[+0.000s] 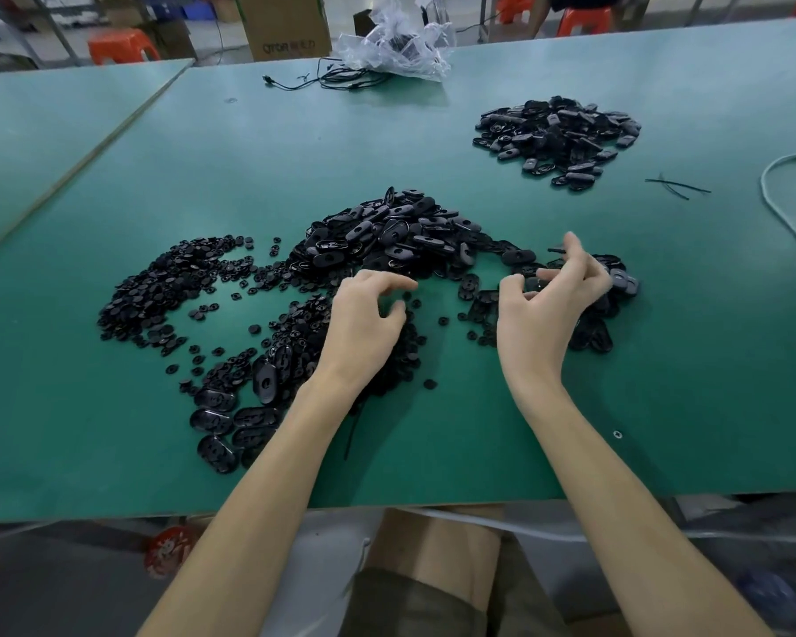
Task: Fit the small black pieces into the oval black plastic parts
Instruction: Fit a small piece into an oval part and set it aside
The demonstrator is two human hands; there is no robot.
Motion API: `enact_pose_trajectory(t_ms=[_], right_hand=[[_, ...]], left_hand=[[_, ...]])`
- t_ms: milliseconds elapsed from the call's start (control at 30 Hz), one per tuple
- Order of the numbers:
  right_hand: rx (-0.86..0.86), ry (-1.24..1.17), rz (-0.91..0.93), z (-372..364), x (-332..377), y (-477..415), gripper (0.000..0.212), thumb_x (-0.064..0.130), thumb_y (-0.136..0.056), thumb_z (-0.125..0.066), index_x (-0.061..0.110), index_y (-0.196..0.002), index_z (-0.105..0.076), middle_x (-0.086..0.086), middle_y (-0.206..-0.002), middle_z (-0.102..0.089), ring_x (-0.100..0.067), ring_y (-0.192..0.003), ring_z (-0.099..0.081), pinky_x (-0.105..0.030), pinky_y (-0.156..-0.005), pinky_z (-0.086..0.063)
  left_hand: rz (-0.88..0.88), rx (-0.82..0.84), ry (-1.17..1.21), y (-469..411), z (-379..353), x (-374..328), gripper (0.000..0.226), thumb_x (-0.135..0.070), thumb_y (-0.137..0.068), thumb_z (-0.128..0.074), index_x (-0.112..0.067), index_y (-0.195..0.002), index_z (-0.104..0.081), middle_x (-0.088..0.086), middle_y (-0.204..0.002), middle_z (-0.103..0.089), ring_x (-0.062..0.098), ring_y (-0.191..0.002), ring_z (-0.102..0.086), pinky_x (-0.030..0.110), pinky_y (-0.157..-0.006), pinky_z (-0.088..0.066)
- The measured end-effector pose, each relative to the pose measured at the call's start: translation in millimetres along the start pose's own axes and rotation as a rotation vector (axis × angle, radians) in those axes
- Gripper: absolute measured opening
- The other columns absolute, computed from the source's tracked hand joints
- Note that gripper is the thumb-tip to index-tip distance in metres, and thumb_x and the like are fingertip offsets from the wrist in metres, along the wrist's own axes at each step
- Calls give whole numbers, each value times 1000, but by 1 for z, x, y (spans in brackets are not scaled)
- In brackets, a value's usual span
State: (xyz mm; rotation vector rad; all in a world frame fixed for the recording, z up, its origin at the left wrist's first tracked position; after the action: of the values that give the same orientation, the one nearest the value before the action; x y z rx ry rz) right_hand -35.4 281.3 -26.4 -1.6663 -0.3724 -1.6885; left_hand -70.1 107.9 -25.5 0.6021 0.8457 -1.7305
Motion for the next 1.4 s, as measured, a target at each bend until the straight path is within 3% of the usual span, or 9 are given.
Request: enact_pose_trajectory(t_ms=[100,200,333,433,600,767,1067,1300,1400], right_hand=[[3,27,-40,1,-1,-1,56,-4,-92,-57,8,-145,-43,1,-131,-24,-14,-110,-46,-12,-78,-47],[27,24,-30,2,0,0,46,-5,-93,-56,11,-136,-51,0,-129,-28,-14,-113,-47,-19,-82,-51],[190,233,96,-3,-3,5,35,2,-96,-60,12,-129,-62,-1,-128,-43,-20,-123,-40,-37,-100,-47],[283,422,176,-7,-6,6,33,9,-98,-62,12,-131,-65,-5,-129,-54,-23,-129,-35,-31,-111,-33],[363,616,177,-9,-11,7,27,15,-103,-58,18,-128,-67,-5,-130,-60,-27,-128,-40,-37,-104,-30],[334,364,119,-6,-7,6,26,0,-103,-56,15,-118,-70,1,-115,-62,-23,-118,-54,-42,-105,-45],[325,38,23,-4,-1,6,25,3,-101,-64,13,-122,-72,10,-100,-77,-2,-76,-73,-16,-81,-56],[341,-6,-5,-4,-2,6,21,7,-105,-58,14,-117,-73,8,-103,-79,-7,-79,-77,-30,-81,-63],[332,-44,-12,-4,-3,6,18,6,-104,-58,12,-112,-73,6,-99,-80,-9,-88,-76,-30,-77,-64]], left_hand=[[24,47,-132,-1,-3,3,24,-16,-99,-67,-21,-123,-72,-3,-127,-63,19,-124,-48,29,-108,-30],[12,52,-201,-1,-4,3,23,-24,-100,-67,-24,-123,-71,-6,-127,-59,15,-124,-44,18,-91,-14],[-6,63,-177,-1,-4,3,14,-26,-100,-69,-29,-112,-73,-13,-113,-56,9,-113,-43,22,-92,-14],[-7,58,-160,0,-3,2,7,-27,-98,-70,-33,-102,-72,-15,-106,-57,11,-108,-49,24,-90,-16],[12,59,-143,1,-3,1,10,-27,-97,-72,-35,-94,-69,-16,-96,-60,12,-98,-53,25,-87,-18],[24,52,-67,2,-1,0,10,-21,-97,-73,-31,-96,-72,-12,-92,-64,14,-97,-55,43,-108,-35],[35,60,-13,2,0,-2,14,-16,-96,-72,-29,-92,-71,-11,-90,-65,16,-95,-58,53,-104,-43],[8,37,-38,1,-1,-2,14,-17,-99,-69,-30,-93,-71,-11,-94,-61,14,-96,-56,52,-105,-42],[2,6,-76,1,-2,-1,4,-29,-97,-72,-27,-101,-74,-7,-101,-60,16,-103,-56,42,-110,-33]])
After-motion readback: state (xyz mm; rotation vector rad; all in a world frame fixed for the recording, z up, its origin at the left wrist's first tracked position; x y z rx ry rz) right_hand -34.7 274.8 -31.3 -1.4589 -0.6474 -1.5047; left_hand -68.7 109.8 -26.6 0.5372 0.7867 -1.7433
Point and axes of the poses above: each hand's wrist, its own y-axis away from the middle knuckle, its own z-axis out of the back of the hand, x = y × z, the point moved 1 cm from there along -y, towards the middle knuckle
